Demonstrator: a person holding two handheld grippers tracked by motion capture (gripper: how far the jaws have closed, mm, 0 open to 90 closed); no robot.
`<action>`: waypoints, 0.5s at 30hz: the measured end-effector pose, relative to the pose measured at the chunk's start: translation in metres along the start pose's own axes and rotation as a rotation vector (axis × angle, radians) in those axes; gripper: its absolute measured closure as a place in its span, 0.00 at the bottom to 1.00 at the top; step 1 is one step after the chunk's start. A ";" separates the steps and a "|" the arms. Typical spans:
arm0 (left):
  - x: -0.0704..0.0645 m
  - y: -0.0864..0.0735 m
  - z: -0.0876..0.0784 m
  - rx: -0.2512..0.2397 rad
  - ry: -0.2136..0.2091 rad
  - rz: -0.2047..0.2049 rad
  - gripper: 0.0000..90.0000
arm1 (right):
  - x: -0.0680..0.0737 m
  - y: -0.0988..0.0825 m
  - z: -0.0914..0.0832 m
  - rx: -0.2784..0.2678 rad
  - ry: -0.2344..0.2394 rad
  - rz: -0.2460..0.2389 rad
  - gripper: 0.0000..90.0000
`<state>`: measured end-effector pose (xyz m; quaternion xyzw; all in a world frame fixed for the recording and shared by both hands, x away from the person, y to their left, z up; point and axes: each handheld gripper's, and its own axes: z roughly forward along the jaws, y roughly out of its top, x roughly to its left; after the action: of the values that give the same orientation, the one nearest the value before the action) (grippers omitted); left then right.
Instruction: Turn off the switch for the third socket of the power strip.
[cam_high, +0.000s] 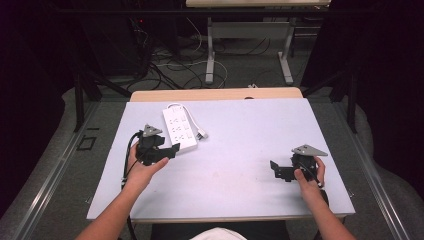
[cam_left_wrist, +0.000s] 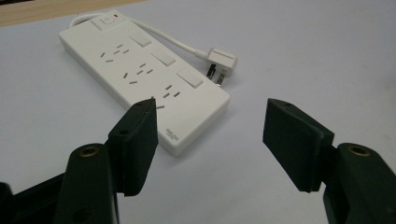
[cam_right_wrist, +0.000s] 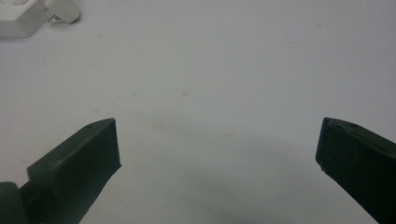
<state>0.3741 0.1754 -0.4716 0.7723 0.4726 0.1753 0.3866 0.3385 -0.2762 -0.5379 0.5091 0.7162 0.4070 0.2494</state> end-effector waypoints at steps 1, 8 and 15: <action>-0.001 0.001 0.001 -0.013 0.005 -0.003 0.39 | 0.000 0.000 0.000 0.000 -0.001 -0.001 0.00; -0.004 0.013 0.005 -0.007 0.006 0.011 0.40 | 0.000 0.000 0.000 0.000 0.000 -0.001 0.00; -0.008 0.023 0.007 -0.001 0.010 0.040 0.40 | 0.000 0.000 0.000 0.000 0.000 -0.001 0.00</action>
<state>0.3884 0.1595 -0.4573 0.7805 0.4587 0.1872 0.3813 0.3386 -0.2766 -0.5379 0.5087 0.7164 0.4072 0.2494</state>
